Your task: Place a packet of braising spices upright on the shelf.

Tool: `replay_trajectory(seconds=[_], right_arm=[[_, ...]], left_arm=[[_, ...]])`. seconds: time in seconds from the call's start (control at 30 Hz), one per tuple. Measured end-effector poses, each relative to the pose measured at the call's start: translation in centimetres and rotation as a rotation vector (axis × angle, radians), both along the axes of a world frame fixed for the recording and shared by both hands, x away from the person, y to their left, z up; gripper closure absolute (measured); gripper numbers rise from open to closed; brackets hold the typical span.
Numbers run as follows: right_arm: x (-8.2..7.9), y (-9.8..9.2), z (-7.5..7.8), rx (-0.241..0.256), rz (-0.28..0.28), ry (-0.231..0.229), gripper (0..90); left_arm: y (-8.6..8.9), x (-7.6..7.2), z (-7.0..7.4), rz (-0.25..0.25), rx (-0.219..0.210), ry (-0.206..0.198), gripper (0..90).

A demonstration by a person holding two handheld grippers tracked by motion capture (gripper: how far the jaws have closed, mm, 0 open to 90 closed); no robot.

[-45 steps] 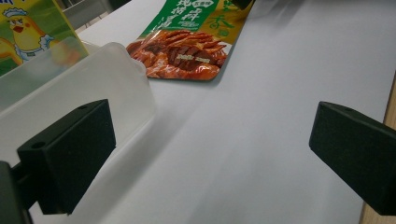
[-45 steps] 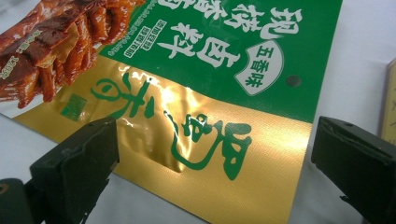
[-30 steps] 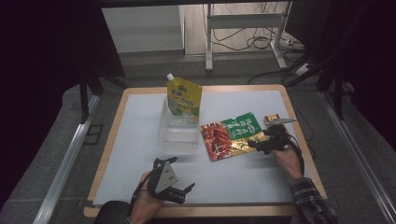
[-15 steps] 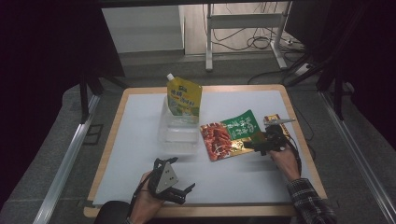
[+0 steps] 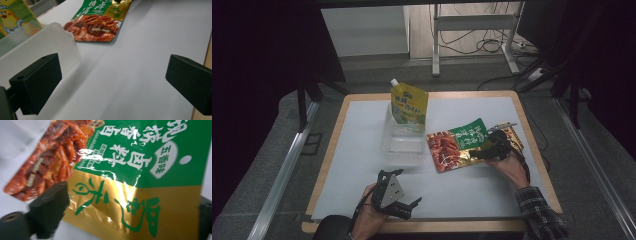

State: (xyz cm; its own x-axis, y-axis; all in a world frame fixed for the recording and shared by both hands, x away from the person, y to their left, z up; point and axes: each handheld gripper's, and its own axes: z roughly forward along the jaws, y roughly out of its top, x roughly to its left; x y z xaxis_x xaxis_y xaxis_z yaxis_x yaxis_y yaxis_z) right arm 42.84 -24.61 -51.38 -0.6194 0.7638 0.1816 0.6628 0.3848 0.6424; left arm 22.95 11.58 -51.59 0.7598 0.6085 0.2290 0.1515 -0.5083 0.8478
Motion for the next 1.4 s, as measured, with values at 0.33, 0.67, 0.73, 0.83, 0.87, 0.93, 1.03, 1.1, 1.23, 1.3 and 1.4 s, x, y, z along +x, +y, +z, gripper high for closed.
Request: replay_trajectory(seconds=[0.33, 0.67, 0.73, 0.83, 0.87, 0.93, 1.03, 1.1, 1.23, 1.3, 1.4], right_arm=[[-0.2, -0.1, 0.9, -0.056, -0.051, -0.085, 67.1], [-0.2, -0.4, 1.0, -0.084, -0.020, -0.092, 88.0], [-0.3, -0.3, 1.2, -0.081, -0.035, -0.087, 88.1], [-0.3, -0.4, 1.4, -0.067, -0.038, -0.086, 88.0], [-0.3, -0.5, 1.6, -0.064, -0.036, -0.090, 88.0], [-0.4, -0.5, 2.1, -0.041, -0.043, -0.093, 87.6], [-0.5, -0.6, 2.5, -0.025, -0.049, -0.110, 86.0], [-0.6, -0.6, 2.8, -0.016, -0.045, -0.114, 86.0], [-0.7, -0.6, 3.1, -0.013, -0.042, -0.115, 86.6], [-0.8, -0.4, 3.3, -0.024, -0.027, -0.127, 87.7], [-0.9, -0.3, 3.6, -0.029, -0.020, -0.134, 88.4]], left_arm=[[-0.1, 0.0, -0.1, 0.001, 0.015, -0.005, 0.3], [-0.3, -0.1, -0.2, 0.005, 0.021, -0.010, 0.4], [-0.3, -0.1, -0.2, 0.006, 0.023, -0.012, 0.4], [-0.3, -0.1, -0.2, 0.006, 0.024, -0.013, 0.4], [-0.3, -0.1, -0.2, 0.007, 0.025, -0.013, 0.4], [-0.3, -0.1, -0.2, 0.009, 0.026, -0.014, 0.4], [-0.2, -0.1, -0.2, 0.010, 0.035, -0.014, 0.4], [-0.2, -0.1, -0.2, 0.010, 0.035, -0.015, 0.4], [-0.2, -0.1, -0.2, 0.012, 0.036, -0.017, 0.4], [-0.2, -0.1, -0.2, 0.014, 0.037, -0.018, 0.4], [-0.2, -0.1, -0.1, 0.016, 0.039, -0.020, 0.4]])
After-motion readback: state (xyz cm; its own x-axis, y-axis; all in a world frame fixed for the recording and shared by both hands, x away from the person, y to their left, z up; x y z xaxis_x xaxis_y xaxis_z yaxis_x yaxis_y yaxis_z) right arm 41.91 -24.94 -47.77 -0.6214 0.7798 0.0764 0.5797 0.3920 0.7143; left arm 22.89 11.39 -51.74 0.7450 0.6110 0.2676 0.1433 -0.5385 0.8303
